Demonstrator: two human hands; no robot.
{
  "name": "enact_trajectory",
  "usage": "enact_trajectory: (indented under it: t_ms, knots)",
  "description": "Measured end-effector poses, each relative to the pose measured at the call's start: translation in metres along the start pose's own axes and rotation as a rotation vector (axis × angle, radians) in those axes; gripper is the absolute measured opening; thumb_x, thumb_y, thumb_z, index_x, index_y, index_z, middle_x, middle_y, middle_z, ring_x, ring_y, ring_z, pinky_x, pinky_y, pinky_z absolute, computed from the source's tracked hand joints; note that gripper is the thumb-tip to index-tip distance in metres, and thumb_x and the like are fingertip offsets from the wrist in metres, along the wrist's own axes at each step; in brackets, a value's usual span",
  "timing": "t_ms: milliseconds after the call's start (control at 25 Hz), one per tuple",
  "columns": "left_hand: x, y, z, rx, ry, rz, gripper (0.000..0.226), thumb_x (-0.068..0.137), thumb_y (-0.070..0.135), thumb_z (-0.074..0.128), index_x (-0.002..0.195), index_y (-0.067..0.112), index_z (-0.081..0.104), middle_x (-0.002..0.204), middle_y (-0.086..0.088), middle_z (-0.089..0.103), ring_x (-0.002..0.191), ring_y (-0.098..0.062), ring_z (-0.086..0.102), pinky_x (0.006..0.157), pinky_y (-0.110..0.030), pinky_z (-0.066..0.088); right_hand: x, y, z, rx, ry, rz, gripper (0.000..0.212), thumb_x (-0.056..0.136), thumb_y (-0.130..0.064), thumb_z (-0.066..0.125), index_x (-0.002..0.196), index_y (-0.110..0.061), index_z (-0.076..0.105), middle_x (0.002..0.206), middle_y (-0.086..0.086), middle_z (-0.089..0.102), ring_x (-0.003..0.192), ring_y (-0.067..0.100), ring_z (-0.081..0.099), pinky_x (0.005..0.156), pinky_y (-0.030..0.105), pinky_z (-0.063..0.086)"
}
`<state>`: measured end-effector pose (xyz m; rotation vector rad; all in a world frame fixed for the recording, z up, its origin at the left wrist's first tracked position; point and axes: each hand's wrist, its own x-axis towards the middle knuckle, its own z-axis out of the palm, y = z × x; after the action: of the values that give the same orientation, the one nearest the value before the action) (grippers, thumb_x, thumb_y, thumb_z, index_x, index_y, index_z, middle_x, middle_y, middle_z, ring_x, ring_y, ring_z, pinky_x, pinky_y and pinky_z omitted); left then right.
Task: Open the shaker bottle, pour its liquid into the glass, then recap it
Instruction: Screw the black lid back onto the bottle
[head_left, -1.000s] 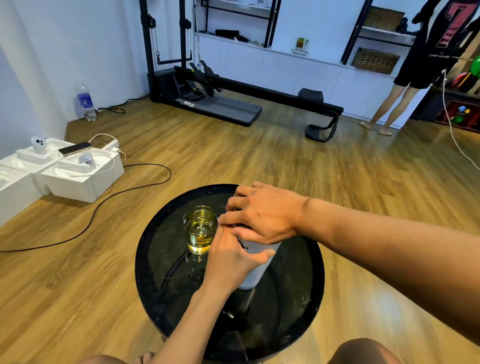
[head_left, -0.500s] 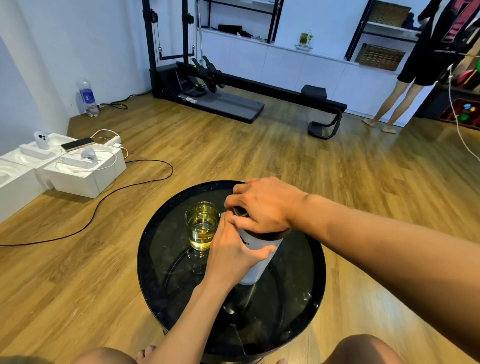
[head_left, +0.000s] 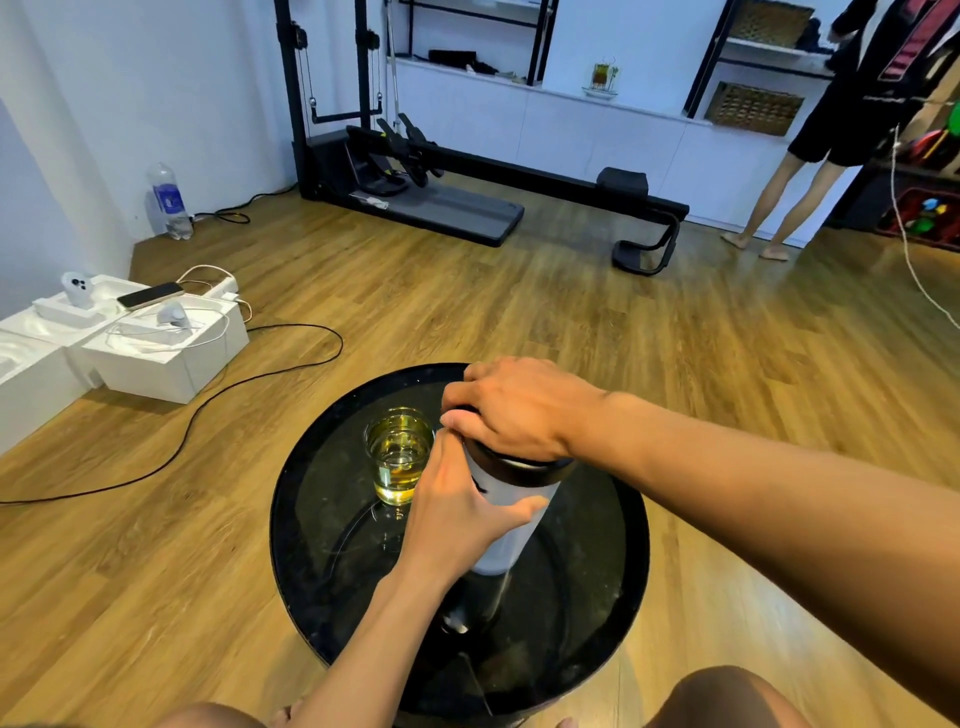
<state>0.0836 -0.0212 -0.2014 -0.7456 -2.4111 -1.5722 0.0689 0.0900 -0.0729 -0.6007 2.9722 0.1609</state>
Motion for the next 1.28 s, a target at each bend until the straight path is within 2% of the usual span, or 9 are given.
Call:
enact_trajectory:
  t_ms: [200,280,480,600,760,880,1040,1160,1280]
  knots:
    - [0.001,0.001,0.005,-0.043,-0.051,-0.038,0.087,0.058,0.033,0.089,0.128,0.01,0.043,0.113,-0.003,0.053,0.105,-0.016,0.053,0.079,-0.014,0.043,0.0,-0.002,0.005,0.063,0.032,0.177,0.043,0.104,-0.047,0.032,0.122,-0.02,0.059,0.118,0.011,0.063,0.111,0.034,0.059,0.077,0.041,0.039]
    - [0.001,0.005,0.01,-0.054,-0.013,-0.071,0.095,0.052,0.04,0.091,0.128,0.009,0.044,0.112,-0.002,0.052,0.102,-0.014,0.053,0.079,-0.012,0.043,0.0,-0.004,0.007,0.071,0.042,0.203,0.043,0.103,-0.047,0.031,0.122,-0.019,0.059,0.118,0.011,0.064,0.111,0.034,0.059,0.076,0.041,0.037]
    - [0.001,0.011,0.015,-0.072,0.06,-0.074,0.098,0.047,0.041,0.095,0.125,0.007,0.047,0.106,-0.002,0.053,0.098,-0.015,0.055,0.081,-0.026,0.048,0.0,-0.006,0.006,0.096,0.034,0.268,0.044,0.103,-0.046,0.032,0.122,-0.019,0.059,0.12,0.013,0.064,0.112,0.036,0.059,0.075,0.04,0.037]
    - [-0.001,0.014,0.015,-0.103,0.075,-0.078,0.095,0.047,0.04,0.093,0.123,0.006,0.048,0.107,-0.001,0.054,0.099,-0.015,0.056,0.081,-0.02,0.047,0.002,-0.008,0.005,0.141,0.038,0.343,0.043,0.103,-0.046,0.033,0.122,-0.018,0.059,0.122,0.014,0.064,0.113,0.038,0.058,0.078,0.043,0.04]
    - [-0.002,0.017,0.015,-0.154,0.076,-0.094,0.093,0.046,0.04,0.09,0.124,0.011,0.047,0.11,0.0,0.055,0.1,-0.011,0.054,0.078,-0.005,0.04,0.004,-0.013,0.004,0.205,0.03,0.455,0.043,0.103,-0.044,0.035,0.122,-0.015,0.06,0.123,0.017,0.063,0.114,0.041,0.057,0.091,0.053,0.048]
    - [-0.001,0.018,0.013,-0.178,0.068,-0.119,0.091,0.046,0.036,0.094,0.122,0.017,0.047,0.111,0.0,0.056,0.1,-0.01,0.055,0.076,-0.005,0.041,0.006,-0.016,0.002,0.223,0.015,0.529,0.046,0.102,-0.043,0.036,0.13,-0.013,0.057,0.129,0.019,0.061,0.119,0.044,0.055,0.097,0.059,0.045]
    - [-0.001,0.021,0.012,-0.198,0.054,-0.163,0.084,0.046,0.036,0.092,0.115,0.028,0.044,0.11,0.0,0.056,0.095,0.0,0.055,0.073,-0.002,0.039,0.007,-0.019,-0.002,0.248,-0.003,0.591,0.046,0.103,-0.042,0.036,0.135,-0.014,0.054,0.133,0.019,0.058,0.122,0.045,0.052,0.099,0.061,0.043]
    - [-0.002,0.022,0.011,-0.217,0.049,-0.191,0.086,0.043,0.047,0.083,0.116,0.029,0.043,0.111,0.0,0.056,0.098,-0.007,0.056,0.075,-0.01,0.04,0.007,-0.021,-0.003,0.268,0.001,0.626,0.046,0.103,-0.041,0.037,0.132,-0.012,0.054,0.133,0.019,0.057,0.123,0.046,0.051,0.099,0.062,0.043]
    - [-0.003,0.025,0.011,-0.213,0.048,-0.198,0.087,0.044,0.054,0.073,0.119,0.02,0.048,0.11,-0.001,0.054,0.099,-0.011,0.056,0.074,-0.01,0.04,0.008,-0.023,-0.004,0.287,0.003,0.669,0.042,0.103,-0.036,0.039,0.131,-0.01,0.055,0.133,0.019,0.057,0.123,0.046,0.051,0.099,0.062,0.043]
